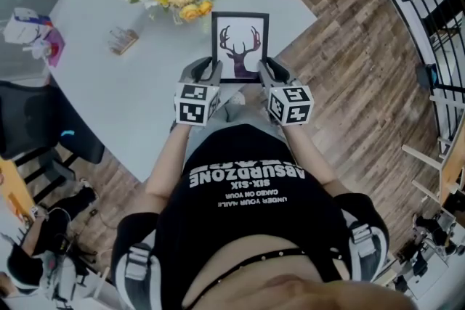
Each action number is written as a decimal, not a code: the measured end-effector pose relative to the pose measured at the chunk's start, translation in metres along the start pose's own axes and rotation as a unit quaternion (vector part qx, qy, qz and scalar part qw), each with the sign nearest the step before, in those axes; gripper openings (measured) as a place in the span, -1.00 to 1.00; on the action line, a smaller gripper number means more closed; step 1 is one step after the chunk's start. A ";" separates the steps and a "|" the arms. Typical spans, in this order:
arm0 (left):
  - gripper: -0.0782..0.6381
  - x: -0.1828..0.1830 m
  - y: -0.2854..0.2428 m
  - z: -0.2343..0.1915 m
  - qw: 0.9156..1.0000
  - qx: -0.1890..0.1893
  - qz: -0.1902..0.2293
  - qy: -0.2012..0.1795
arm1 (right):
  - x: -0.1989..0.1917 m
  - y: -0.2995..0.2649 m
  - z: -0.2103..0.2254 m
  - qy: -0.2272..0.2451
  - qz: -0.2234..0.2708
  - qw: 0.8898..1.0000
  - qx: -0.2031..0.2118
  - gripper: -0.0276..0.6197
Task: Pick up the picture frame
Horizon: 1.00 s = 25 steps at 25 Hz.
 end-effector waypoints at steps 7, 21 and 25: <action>-0.49 0.011 0.006 0.003 1.000 -0.004 0.019 -0.008 | 0.011 0.007 -0.001 0.001 0.017 1.000 -0.009 -0.61; -0.49 0.012 0.010 0.005 1.000 -0.008 0.025 -0.007 | 0.013 0.014 -0.004 0.000 0.021 1.000 -0.014 -0.61; -0.49 0.014 0.009 0.008 1.000 -0.007 0.026 -0.010 | 0.014 0.016 -0.002 0.000 0.021 1.000 -0.015 -0.61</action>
Point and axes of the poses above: the fingertips, and each gripper's own axes: y backward along the fingers, z to its right, x out of its top, the point moved 2 cm from there along y, backward along the fingers, and after that the axes turned 1 degree about y, right-handed, at the moved point
